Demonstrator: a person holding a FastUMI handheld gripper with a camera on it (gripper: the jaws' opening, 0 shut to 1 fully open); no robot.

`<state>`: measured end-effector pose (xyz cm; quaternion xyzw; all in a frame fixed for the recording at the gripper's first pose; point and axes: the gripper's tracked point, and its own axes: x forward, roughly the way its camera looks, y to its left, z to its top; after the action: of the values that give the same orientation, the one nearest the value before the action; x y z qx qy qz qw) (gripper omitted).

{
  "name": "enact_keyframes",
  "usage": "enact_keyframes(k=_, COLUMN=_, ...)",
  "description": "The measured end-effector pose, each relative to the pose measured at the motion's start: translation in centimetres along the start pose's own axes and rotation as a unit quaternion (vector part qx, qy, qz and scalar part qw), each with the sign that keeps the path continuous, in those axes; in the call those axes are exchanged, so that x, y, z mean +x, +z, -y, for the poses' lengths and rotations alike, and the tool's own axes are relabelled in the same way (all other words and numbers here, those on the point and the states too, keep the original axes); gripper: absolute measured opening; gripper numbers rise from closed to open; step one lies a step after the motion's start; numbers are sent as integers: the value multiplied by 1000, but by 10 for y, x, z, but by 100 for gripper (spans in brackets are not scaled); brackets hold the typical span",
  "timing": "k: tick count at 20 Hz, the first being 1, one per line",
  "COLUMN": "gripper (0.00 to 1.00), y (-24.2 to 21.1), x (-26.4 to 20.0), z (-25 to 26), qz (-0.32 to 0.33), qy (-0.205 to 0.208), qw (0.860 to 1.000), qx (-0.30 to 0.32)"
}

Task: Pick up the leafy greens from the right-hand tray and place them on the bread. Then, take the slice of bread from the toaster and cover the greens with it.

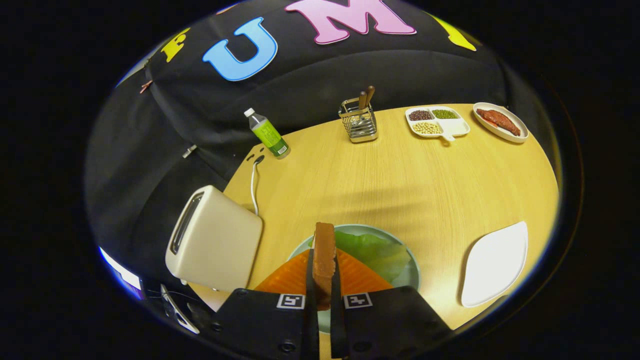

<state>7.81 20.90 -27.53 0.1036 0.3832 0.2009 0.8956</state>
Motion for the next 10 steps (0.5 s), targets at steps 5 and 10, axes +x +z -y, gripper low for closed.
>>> enact_keyframes(k=5, gripper=40, y=-10, x=-1, z=31, qz=-1, qy=-55, qw=996, qx=-64)
enact_keyframes(k=10, gripper=90, y=-14, x=-6, z=50, qz=3, qy=-89, qw=990, qx=-106)
